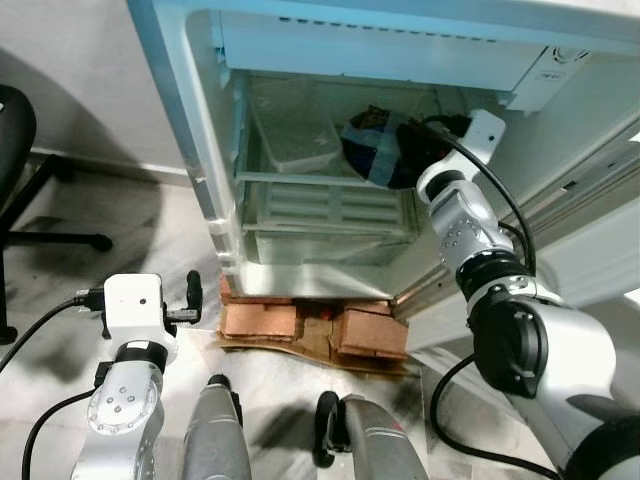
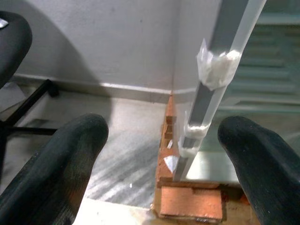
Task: Restocking fridge
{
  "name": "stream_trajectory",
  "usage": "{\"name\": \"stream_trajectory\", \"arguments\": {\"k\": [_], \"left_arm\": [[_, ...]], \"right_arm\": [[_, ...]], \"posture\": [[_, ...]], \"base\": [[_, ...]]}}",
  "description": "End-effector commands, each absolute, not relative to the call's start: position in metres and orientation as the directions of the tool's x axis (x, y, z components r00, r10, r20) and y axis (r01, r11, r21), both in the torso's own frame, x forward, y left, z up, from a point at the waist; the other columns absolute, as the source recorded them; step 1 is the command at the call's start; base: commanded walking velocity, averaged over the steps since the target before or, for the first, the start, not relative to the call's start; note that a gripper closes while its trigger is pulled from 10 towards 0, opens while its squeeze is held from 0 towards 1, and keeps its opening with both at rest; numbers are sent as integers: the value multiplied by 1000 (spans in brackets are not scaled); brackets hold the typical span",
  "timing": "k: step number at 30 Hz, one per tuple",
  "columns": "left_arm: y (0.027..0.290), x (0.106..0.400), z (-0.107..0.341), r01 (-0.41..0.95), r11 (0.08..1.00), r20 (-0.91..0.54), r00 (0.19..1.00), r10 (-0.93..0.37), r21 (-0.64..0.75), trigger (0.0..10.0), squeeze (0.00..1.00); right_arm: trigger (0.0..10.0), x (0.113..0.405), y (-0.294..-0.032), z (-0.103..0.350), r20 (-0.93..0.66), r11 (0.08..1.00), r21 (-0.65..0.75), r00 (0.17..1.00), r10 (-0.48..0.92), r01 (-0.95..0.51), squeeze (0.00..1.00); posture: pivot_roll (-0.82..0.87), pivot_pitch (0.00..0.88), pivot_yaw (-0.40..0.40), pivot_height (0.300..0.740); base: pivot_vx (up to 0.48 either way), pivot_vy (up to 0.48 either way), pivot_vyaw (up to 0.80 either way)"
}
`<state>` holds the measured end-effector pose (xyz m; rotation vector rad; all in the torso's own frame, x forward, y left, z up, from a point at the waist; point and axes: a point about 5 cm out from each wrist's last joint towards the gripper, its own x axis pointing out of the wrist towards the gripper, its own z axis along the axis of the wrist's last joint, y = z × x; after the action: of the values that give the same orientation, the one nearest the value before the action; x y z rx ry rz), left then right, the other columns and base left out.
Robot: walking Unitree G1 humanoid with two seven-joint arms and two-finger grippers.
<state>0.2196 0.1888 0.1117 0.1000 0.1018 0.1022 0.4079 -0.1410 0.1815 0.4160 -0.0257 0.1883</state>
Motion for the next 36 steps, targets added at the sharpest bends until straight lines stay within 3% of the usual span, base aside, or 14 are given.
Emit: {"name": "stream_trajectory", "arguments": {"k": [1, 9, 21, 25, 26, 27, 32, 36], "left_arm": [[191, 216, 103, -97, 989, -130, 985, 111, 114, 10000, 0], [189, 217, 101, -99, 989, -119, 987, 112, 109, 10000, 0], [186, 220, 96, -42, 991, -116, 992, 57, 126, 10000, 0], [182, 224, 89, -7, 992, -135, 991, 24, 129, 10000, 0], [179, 229, 89, -1, 992, -127, 992, 16, 123, 10000, 0], [178, 231, 90, 1, 993, -121, 993, 14, 121, 10000, 0], [174, 238, 90, -5, 994, -104, 994, 16, 109, 10000, 0], [175, 242, 88, -17, 995, -101, 995, 27, 96, 10000, 0]], "right_arm": [[10000, 404, -141, 174, 63, 902, 358, 970, 234, -241, 1000], [10000, 390, -136, 168, 161, 829, 337, 895, 417, -447, 1000], [10000, 348, -131, 151, 160, 843, 220, 870, 466, -491, 1000], [10000, 316, -128, 142, 140, 850, 155, 863, 485, -503, 980], [10000, 304, -127, 136, 127, 858, 112, 864, 487, -501, 553], [10000, 299, -128, 134, 122, 868, 102, 872, 474, -486, 0], [10000, 288, -134, 125, 123, 915, 25, 910, 397, -403, 0], [10000, 276, -146, 109, 86, 964, 39, 962, 259, -263, 0]], "posture": [[260, 216, -97, 740], [244, 197, -98, 740], [176, 137, -60, 740], [150, 114, -52, 740], [144, 101, -55, 740], [144, 97, -56, 740], [137, 66, -57, 740], [123, 33, -48, 740]], "base": [[0, 0, 0], [0, 0, 0], [0, 0, 0], [0, 0, 0], [0, 0, 0], [-247, 0, 0], [-257, 0, 0], [-289, 0, 0]]}}
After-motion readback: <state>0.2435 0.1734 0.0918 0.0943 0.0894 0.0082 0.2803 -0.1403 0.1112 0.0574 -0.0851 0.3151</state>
